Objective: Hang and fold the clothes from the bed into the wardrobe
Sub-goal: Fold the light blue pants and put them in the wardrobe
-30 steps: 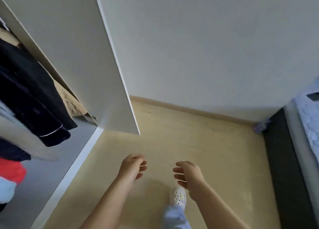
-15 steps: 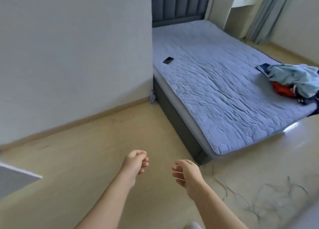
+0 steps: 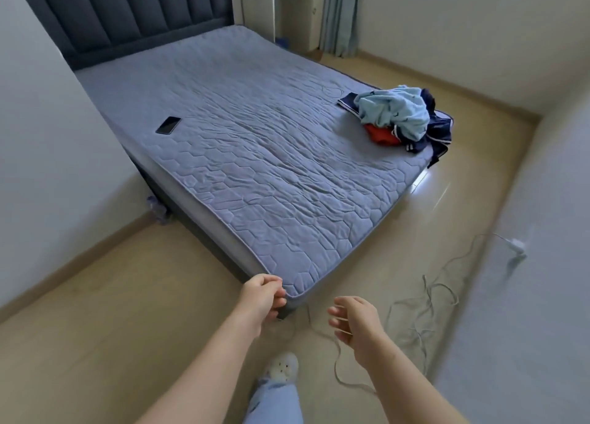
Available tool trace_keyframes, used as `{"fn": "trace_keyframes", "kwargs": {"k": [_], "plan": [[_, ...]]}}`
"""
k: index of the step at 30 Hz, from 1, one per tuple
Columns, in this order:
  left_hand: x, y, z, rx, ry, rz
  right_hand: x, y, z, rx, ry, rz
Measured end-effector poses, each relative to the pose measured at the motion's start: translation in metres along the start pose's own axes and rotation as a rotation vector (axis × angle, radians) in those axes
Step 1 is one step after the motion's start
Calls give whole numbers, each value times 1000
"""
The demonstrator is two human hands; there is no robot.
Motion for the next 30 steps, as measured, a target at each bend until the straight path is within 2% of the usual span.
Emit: {"fn": "trace_keyframes", "kwargs": {"k": [8, 15, 22, 30], "plan": [[-90, -102, -71, -127, -5, 125, -77, 49, 92, -56, -5, -110], [-152, -176, -134, -200, 5, 180, -135, 72, 178, -145, -3, -94], [-215, -280, -169, -276, 24, 178, -220, 136, 241, -199, -43, -83], [-293, -469, -227, -208, 39, 98, -348, 285, 370, -53, 15, -61]]}}
Point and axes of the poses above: each hand's wrist, its own x-axis away from the middle knuckle, its own y-axis out of the back of the hand, z = x × y, the point moved 5 cm from there along -x, towards the middle knuckle, and after that the axes turned 11 degrees about x, right-handed, at the moved point
